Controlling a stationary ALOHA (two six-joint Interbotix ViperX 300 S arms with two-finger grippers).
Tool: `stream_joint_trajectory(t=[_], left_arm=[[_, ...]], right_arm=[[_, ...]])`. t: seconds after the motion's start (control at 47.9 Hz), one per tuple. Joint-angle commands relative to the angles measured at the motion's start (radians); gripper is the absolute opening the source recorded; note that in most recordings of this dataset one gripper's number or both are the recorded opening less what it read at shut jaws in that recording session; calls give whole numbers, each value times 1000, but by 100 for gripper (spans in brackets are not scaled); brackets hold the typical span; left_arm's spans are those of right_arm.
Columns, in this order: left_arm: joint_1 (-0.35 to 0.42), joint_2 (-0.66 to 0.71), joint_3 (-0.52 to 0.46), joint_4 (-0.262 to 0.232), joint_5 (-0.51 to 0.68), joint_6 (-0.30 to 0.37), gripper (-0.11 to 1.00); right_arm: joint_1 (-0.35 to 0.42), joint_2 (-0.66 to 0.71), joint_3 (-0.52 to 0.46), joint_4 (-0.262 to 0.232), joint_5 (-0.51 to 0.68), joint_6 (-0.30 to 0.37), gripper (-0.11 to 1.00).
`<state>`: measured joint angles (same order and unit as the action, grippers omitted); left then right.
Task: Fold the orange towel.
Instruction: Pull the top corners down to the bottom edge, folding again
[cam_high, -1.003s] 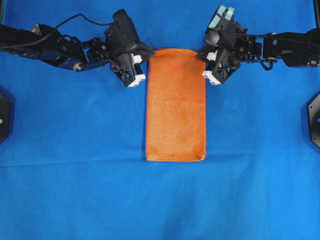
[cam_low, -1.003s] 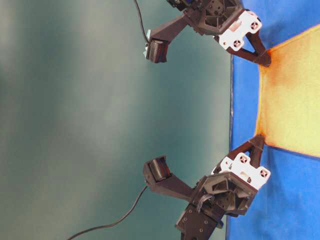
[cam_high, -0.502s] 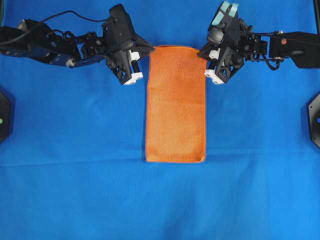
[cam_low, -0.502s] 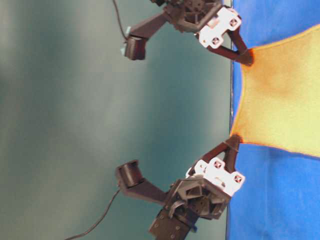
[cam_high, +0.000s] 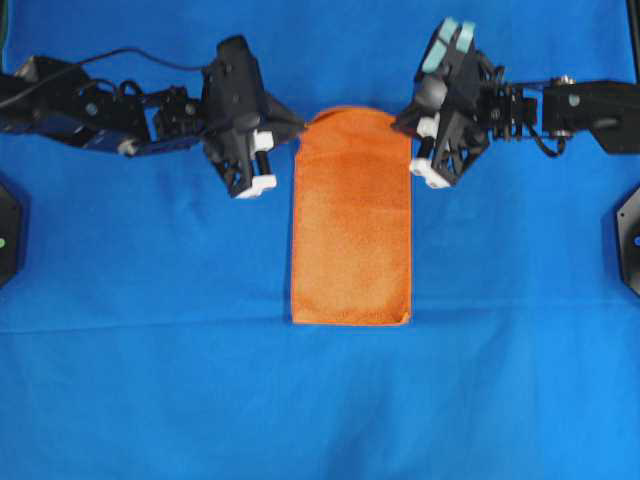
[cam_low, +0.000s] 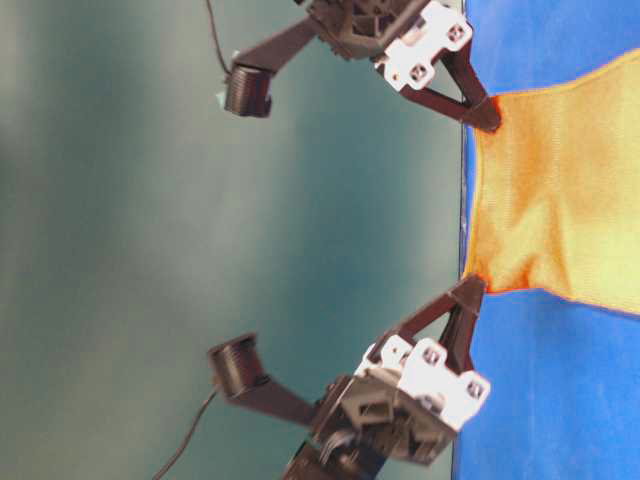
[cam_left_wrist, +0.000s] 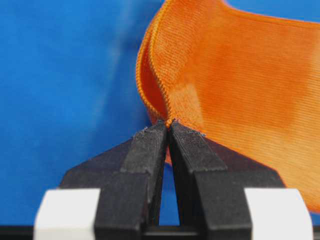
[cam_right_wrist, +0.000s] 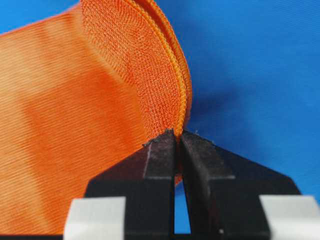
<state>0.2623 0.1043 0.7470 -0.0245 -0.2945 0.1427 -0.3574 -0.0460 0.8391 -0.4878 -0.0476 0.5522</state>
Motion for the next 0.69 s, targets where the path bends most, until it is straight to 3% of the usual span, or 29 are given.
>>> stream_joint_trajectory(t=[0.0, 0.209, 0.46, 0.669], left_arm=[[-43, -69, 6, 3, 29, 2, 1], [-179, -109, 21, 3, 98, -11, 1], [-364, -95, 15, -3, 160, -49, 1], [-448, -83, 12, -5, 164, -109, 1]], right_arm=[[48, -57, -3, 14, 35, 8, 4], [195, -107, 12, 37, 123, 55, 4], [368, -107, 25, 54, 169, 158, 4], [472, -100, 31, 57, 179, 249, 4]])
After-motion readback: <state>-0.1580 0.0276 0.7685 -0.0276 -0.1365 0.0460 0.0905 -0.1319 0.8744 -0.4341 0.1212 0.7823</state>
